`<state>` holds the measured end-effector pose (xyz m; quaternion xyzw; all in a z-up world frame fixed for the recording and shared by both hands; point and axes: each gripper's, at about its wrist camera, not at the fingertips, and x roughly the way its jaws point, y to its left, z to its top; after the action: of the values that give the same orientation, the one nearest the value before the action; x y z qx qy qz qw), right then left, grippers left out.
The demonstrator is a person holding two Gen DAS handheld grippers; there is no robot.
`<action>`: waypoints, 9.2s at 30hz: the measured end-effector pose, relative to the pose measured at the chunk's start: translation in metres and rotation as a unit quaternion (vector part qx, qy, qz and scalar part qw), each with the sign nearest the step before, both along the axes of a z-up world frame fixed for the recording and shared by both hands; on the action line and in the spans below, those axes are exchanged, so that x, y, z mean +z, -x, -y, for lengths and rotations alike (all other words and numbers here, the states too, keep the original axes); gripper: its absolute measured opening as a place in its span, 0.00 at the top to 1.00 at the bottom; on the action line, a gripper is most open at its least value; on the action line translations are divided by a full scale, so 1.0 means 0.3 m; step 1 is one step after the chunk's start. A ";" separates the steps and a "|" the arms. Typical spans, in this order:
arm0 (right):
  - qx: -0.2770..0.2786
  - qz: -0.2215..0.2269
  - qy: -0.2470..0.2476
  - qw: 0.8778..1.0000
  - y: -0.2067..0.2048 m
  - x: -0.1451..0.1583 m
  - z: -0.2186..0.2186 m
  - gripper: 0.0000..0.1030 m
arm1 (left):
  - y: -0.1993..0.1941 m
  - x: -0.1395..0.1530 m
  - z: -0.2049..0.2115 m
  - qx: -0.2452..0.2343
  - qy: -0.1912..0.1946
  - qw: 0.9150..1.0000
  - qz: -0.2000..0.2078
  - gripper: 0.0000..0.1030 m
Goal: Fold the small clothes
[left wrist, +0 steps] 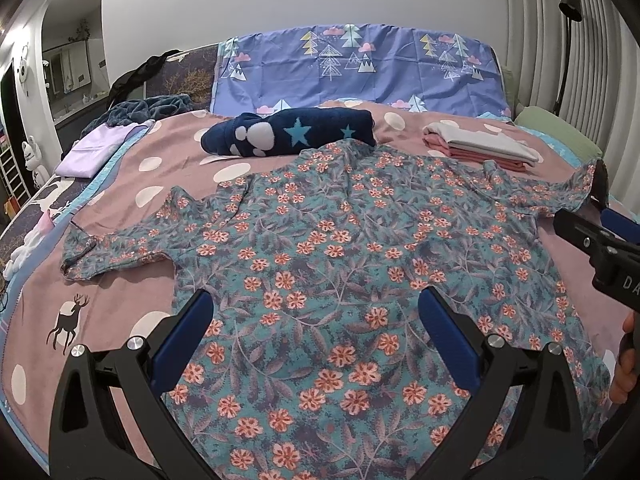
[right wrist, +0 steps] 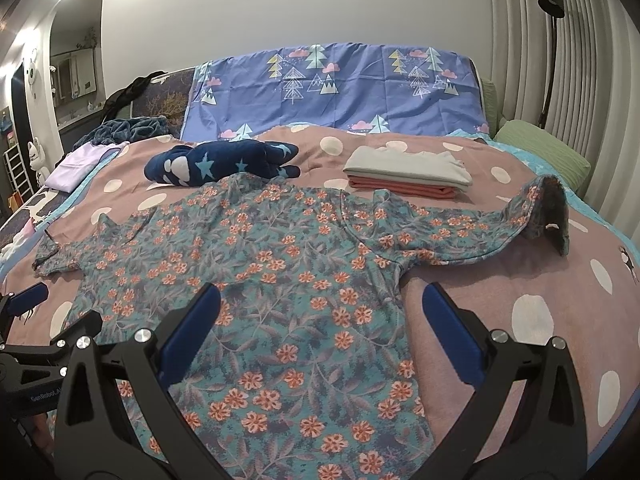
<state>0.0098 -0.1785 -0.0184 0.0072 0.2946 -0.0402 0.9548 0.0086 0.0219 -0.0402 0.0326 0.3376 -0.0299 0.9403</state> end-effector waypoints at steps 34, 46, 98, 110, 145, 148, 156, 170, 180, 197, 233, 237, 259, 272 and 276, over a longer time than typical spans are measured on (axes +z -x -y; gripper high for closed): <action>0.003 -0.009 0.011 1.000 -0.012 -0.023 -0.023 0.02 | -0.006 -0.016 -0.036 -0.007 0.037 0.999 -0.011 0.01; 0.007 -0.023 0.025 0.999 -0.054 -0.032 -0.077 0.02 | -0.027 -0.041 -0.125 0.011 0.041 0.999 -0.018 0.01; -0.050 -0.090 0.001 0.995 -0.172 -0.169 0.020 0.02 | -0.433 -0.006 0.016 -0.197 0.107 0.974 -0.024 0.96; 0.029 -0.112 -0.136 0.984 -0.263 -0.143 0.139 0.38 | -0.398 -0.213 -0.020 -0.169 0.162 0.967 -0.100 0.89; 0.100 -0.148 -0.083 0.980 -0.635 -0.170 0.098 0.44 | -0.402 -0.119 0.177 -0.196 0.126 0.971 -0.055 0.48; 0.096 -0.161 -0.084 0.979 -0.612 -0.227 0.132 0.44 | -0.373 -0.114 0.048 -0.151 0.090 0.984 -0.038 0.43; 0.122 -0.167 -0.076 0.975 -0.548 -0.277 0.113 0.44 | -0.362 -0.150 -0.382 0.037 0.070 0.996 -0.048 0.39; 0.099 -0.126 -0.174 0.972 -0.725 -0.178 0.120 0.97 | -0.419 -0.239 -0.463 0.066 0.098 0.989 -0.085 0.54; 0.033 -0.126 -0.080 0.988 -0.681 -0.226 0.197 0.78 | -0.409 -0.231 -0.497 0.062 0.139 0.985 -0.078 0.51; 0.114 -0.104 -0.113 0.982 -0.499 -0.249 0.048 0.62 | -0.672 -0.052 -0.455 -0.006 0.120 0.993 0.003 0.97; -0.201 0.015 -0.289 0.936 -0.192 -0.019 0.899 0.14 | -0.493 -0.265 -0.153 -0.051 -0.035 0.992 -0.109 0.01; -0.230 0.025 -0.394 0.889 -0.240 -0.028 1.023 0.10 | -0.489 -0.267 -0.151 -0.044 -0.044 0.992 -0.111 0.01; 0.117 0.043 -0.253 0.959 -0.463 0.133 0.263 0.94 | -0.477 -0.270 -0.165 -0.047 -0.025 0.993 -0.103 0.01; 0.178 -0.120 -0.227 0.950 -0.388 -0.303 0.001 0.45 | -0.461 -0.237 -0.192 -0.064 0.024 0.993 -0.092 0.06; 0.182 -0.126 -0.228 0.948 -0.380 -0.333 0.002 0.45 | -0.415 -0.163 -0.170 -0.124 0.151 0.978 -0.081 0.15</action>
<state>0.1239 -0.1789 -0.1183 0.1656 0.4105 0.2019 0.8737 0.1329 0.0729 -0.0890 -0.0704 0.3973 -0.1988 0.8931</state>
